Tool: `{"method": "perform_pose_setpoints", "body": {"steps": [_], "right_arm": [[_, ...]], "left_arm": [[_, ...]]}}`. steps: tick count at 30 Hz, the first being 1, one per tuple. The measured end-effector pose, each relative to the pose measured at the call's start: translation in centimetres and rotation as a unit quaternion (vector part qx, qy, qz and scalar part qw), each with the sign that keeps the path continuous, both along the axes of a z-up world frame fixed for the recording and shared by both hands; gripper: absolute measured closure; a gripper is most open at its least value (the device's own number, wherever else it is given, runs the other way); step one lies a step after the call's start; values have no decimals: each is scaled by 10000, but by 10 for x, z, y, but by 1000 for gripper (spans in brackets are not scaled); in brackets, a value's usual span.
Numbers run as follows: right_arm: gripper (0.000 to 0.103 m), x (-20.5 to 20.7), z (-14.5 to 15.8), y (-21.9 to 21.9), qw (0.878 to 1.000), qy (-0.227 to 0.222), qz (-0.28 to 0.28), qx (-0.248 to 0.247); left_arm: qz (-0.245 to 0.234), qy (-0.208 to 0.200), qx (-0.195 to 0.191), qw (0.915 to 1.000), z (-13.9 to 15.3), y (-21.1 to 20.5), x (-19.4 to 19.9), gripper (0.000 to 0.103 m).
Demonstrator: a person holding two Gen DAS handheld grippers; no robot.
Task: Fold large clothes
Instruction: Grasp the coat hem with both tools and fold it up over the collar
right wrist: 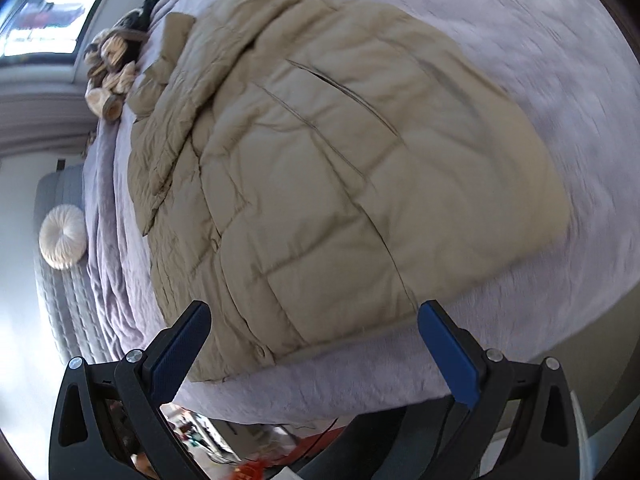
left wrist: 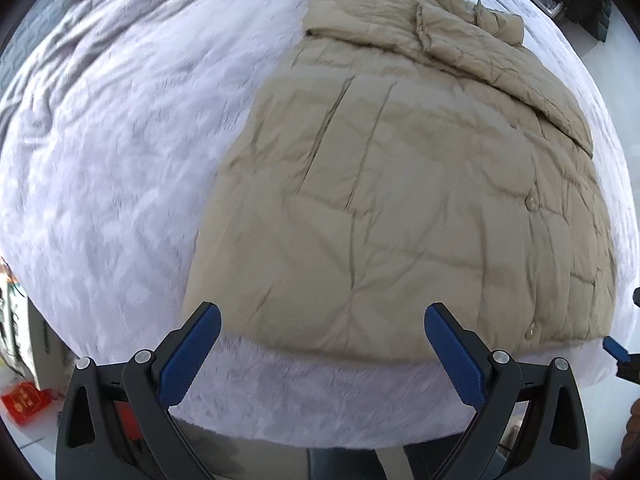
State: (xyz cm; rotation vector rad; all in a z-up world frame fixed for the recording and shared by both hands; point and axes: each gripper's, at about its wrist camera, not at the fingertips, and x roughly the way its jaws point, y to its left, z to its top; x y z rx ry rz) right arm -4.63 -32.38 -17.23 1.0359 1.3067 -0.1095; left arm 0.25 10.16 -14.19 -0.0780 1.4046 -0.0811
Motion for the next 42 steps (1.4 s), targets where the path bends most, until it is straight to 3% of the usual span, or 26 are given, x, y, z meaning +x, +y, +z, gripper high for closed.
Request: {"method": "perform_pose_setpoints", "body": {"steps": [7, 10, 14, 20, 32, 33, 35, 37, 39, 40, 41, 42], "right_arm": [[0, -22, -15, -5, 9986, 114, -364, 361], [0, -32, -25, -8, 9967, 145, -573, 564], [0, -45, -34, -15, 9932, 111, -887, 753], [0, -54, -49, -23, 9872, 58, -1239, 1002], [0, -29, -83, -31, 9799, -125, -1684, 1058], [0, -28, -83, -31, 9779, -211, -1749, 1124], [0, -28, -82, -34, 9721, -410, -1942, 1253], [0, -31, -83, -38, 9643, -570, -2163, 1415], [3, -35, -86, -39, 9597, -527, -2304, 1523], [11, -36, -89, -39, 9578, -478, -2351, 1579], [30, -36, -93, -40, 9564, -373, -2380, 1651], [41, -39, -95, -40, 9550, -305, -2387, 1734]], "left_arm": [[497, 419, -939, 9935, -22, 35, -20, 1], [812, 719, -1646, 9804, -38, 45, -25, 1], [1114, 866, -2139, 9666, -57, 48, -24, 1], [1313, 916, -2495, 9551, -72, 41, -6, 1], [1314, 822, -2319, 9603, -82, 23, 18, 2], [1321, 785, -2363, 9595, -79, 25, 18, 9], [1304, 751, -2430, 9583, -76, 29, 18, 35], [1283, 751, -2583, 9546, -75, 32, 21, 73], [1255, 699, -2689, 9524, -70, 37, 22, 84], [1237, 670, -2730, 9517, -68, 40, 22, 88], [1226, 633, -2793, 9502, -64, 42, 22, 89], [1245, 582, -2867, 9481, -58, 44, 23, 89]]}}
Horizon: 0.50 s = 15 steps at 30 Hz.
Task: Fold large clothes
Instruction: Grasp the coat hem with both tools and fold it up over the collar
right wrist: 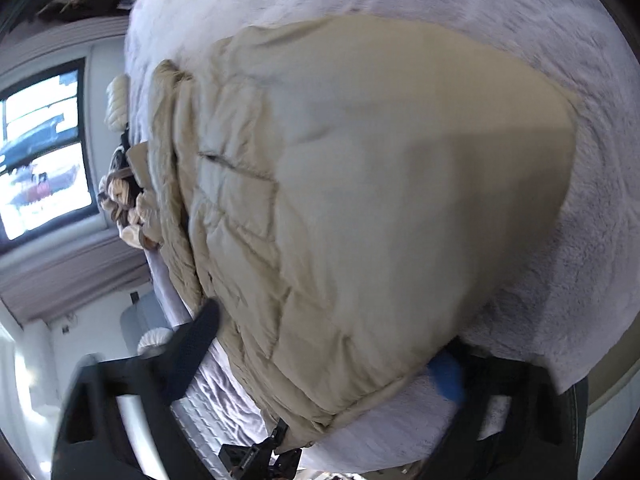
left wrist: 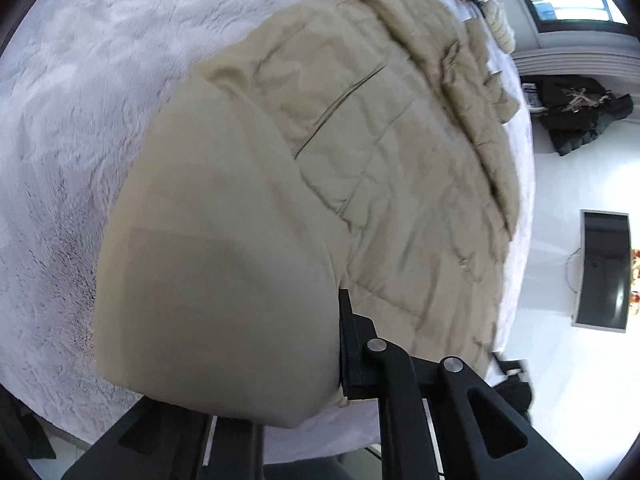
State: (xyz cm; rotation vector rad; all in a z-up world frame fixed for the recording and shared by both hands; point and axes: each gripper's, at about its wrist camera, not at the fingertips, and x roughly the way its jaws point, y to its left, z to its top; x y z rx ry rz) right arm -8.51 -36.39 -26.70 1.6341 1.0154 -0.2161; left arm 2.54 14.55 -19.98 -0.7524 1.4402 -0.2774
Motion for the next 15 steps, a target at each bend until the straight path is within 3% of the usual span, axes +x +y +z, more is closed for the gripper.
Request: {"method": "perform_pose_setpoints", "body": {"steps": [1, 2, 5, 10, 15], "right_arm": [[66, 1, -1, -1, 10000, 9, 11, 63], [84, 2, 0, -3, 9999, -31, 46, 111], [91, 11, 13, -8, 9991, -269, 314, 17], [93, 43, 57, -19, 9926, -883, 814, -203], [93, 109, 108, -36, 9801, -1400, 1292, -563]], "left_arm": [[40, -48, -67, 10000, 5, 2, 0, 89], [79, -105, -145, 9998, 12, 4, 1, 89], [162, -376, -353, 9985, 41, 5, 11, 89], [212, -823, -538, 9949, 87, 3, 41, 89], [177, -1296, -364, 9907, 134, -10, 90, 89]]}}
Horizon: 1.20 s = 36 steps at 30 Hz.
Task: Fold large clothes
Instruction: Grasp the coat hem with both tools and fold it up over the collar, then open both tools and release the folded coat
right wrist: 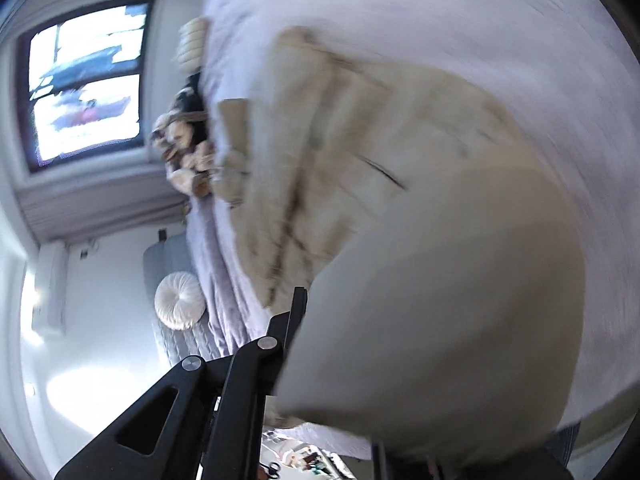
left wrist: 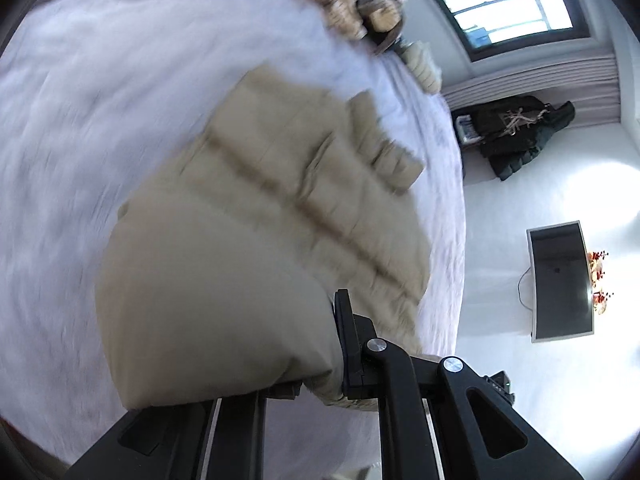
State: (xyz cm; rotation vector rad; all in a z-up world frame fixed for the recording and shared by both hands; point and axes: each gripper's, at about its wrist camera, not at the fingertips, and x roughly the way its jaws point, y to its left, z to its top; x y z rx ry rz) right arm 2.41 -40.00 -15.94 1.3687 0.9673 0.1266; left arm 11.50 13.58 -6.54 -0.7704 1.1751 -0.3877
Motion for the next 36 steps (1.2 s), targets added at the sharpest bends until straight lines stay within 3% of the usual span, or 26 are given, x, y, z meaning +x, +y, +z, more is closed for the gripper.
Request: {"method": "perform_pose_setpoints", "body": {"steps": [3, 8, 14, 21, 23, 24, 25, 27, 30, 32, 36], "right_arm": [[93, 44, 25, -5, 9988, -266, 309, -254], [94, 130, 54, -16, 9921, -572, 843, -728], [94, 214, 41, -19, 9895, -313, 963, -1032], [91, 264, 13, -7, 9871, 113, 883, -1329], [90, 270, 12, -5, 9853, 218, 862, -1456], [89, 270, 13, -4, 9845, 261, 862, -1507], [86, 270, 14, -4, 9835, 282, 876, -1555], [81, 270, 19, -4, 9816, 285, 924, -1648], [68, 270, 27, -1, 9796, 242, 990, -1731], [39, 268, 36, 0, 9775, 102, 1008, -1851], [38, 262, 54, 4, 9729, -124, 1090, -2037]], "left_arm": [[172, -230, 36, 9996, 25, -7, 35, 89], [239, -487, 402, 9977, 37, -28, 99, 89], [123, -236, 881, 9958, 2, -36, 165, 89], [-254, 258, 1367, 9899, -47, -51, 215, 87], [-336, 326, 1617, 9857, -47, -55, 220, 77], [-412, 214, 1815, 9823, -41, -59, 220, 64], [-452, 138, 1889, 9809, -37, -60, 219, 40], [-452, -182, 2140, 9756, -21, -61, 213, 21], [-527, -403, 2271, 9716, -7, -56, 208, 21], [-533, -468, 2474, 9663, -5, -54, 208, 21], [-414, -454, 2670, 9617, -8, -49, 205, 21]]}}
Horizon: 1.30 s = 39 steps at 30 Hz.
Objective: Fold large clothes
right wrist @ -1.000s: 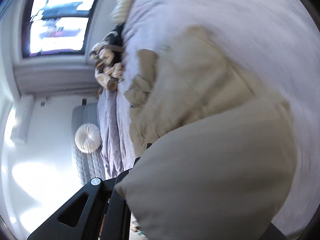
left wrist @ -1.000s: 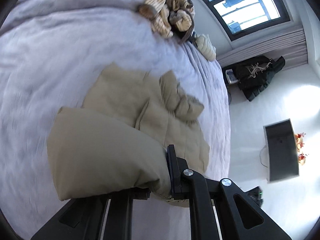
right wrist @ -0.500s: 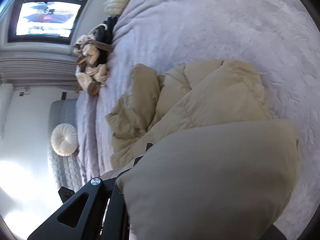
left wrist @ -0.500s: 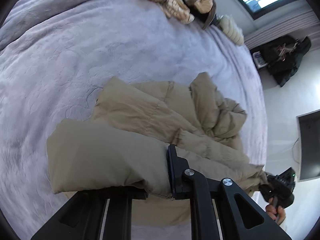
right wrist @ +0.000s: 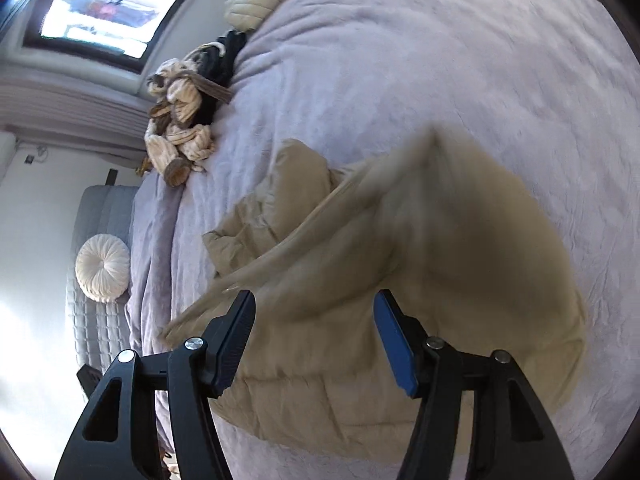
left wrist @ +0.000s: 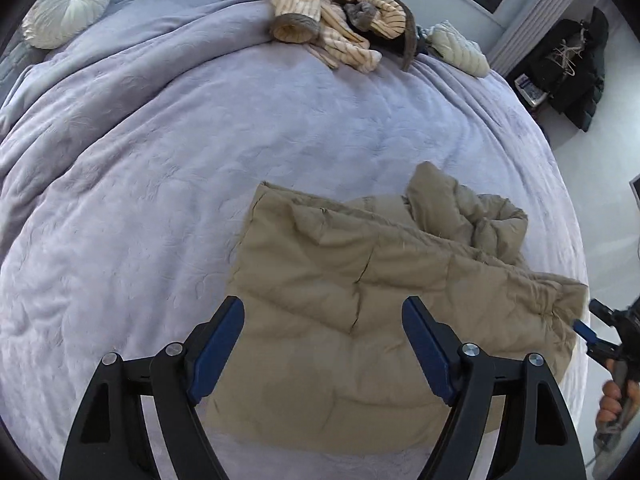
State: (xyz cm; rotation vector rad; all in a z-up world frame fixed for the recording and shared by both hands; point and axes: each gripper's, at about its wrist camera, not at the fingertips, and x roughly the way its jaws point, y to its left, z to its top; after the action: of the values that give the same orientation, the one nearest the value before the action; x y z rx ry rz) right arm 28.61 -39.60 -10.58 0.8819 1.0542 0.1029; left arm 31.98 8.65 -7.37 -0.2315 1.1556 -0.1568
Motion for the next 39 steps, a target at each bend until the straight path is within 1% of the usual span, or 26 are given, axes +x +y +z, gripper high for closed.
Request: {"method": "perform_pose_setpoints", "body": {"steps": [3, 4, 5, 6, 7, 8, 11, 13, 14, 16, 18, 20, 21, 23, 27, 29, 32, 34, 39], "right_arm": [[38, -10, 3, 2, 9998, 47, 51, -162], [46, -14, 1, 2, 9997, 80, 68, -215], [68, -16, -1, 3, 9996, 113, 81, -251], [77, -18, -4, 3, 9992, 189, 106, -329], [82, -20, -7, 3, 9987, 247, 126, -431], [84, -22, -10, 3, 9982, 259, 152, -527], [85, -23, -18, 4, 9952, 294, 290, -883], [85, -21, -23, 4, 9921, 322, 349, -1165], [85, -19, -24, 5, 9904, 329, 368, -1290], [85, -12, -30, 2, 9855, 310, 414, -1616], [85, -1, -38, -6, 9794, 301, 385, -1959], [85, 10, -46, -16, 9773, 307, 285, -2075], [85, 15, -50, -20, 9771, 313, 237, -2090], [89, 27, -57, -27, 9760, 324, 147, -2146], [89, 48, -70, -37, 9726, 325, -12, -2301], [89, 58, -83, -44, 9720, 356, -92, -2321], [91, 64, -101, -53, 9751, 330, -224, -2181], [91, 65, -108, -54, 9755, 253, -256, -2172], [92, 67, -119, -53, 9745, 89, -280, -2223]], "left_arm": [[37, 88, -17, 10000, -10, -3, -2, 21], [-5, 118, -47, 9999, -14, -5, -2, 23], [-74, 136, -89, 9998, -18, -8, -3, 26], [-156, 145, -85, 9997, -21, -13, -5, 29], [-240, 133, -37, 9996, -25, -19, -6, 29], [-303, 86, 7, 9995, -27, -25, -7, 29], [-477, -73, 179, 9987, -32, -40, -6, 29], [-554, -161, 379, 9976, -37, -47, 2, 29], [-588, -206, 581, 9964, -44, -50, 12, 29], [-547, -215, 736, 9956, -54, -49, 27, 29], [-395, -179, 863, 9953, -68, -45, 43, 29], [-258, -167, 1000, 9945, -79, -41, 54, 29], [-180, -186, 1032, 9943, -86, -40, 60, 29], [-98, -210, 993, 9948, -93, -39, 67, 29], [78, -281, 929, 9952, -107, -41, 86, 29], [196, -284, 872, 9956, -114, -41, 95, 29], [247, -342, 856, 9954, -123, -42, 102, 29], [253, -431, 873, 9949, -128, -43, 103, 29], [375, -529, 847, 9943, -141, -44, 109, 29]]}}
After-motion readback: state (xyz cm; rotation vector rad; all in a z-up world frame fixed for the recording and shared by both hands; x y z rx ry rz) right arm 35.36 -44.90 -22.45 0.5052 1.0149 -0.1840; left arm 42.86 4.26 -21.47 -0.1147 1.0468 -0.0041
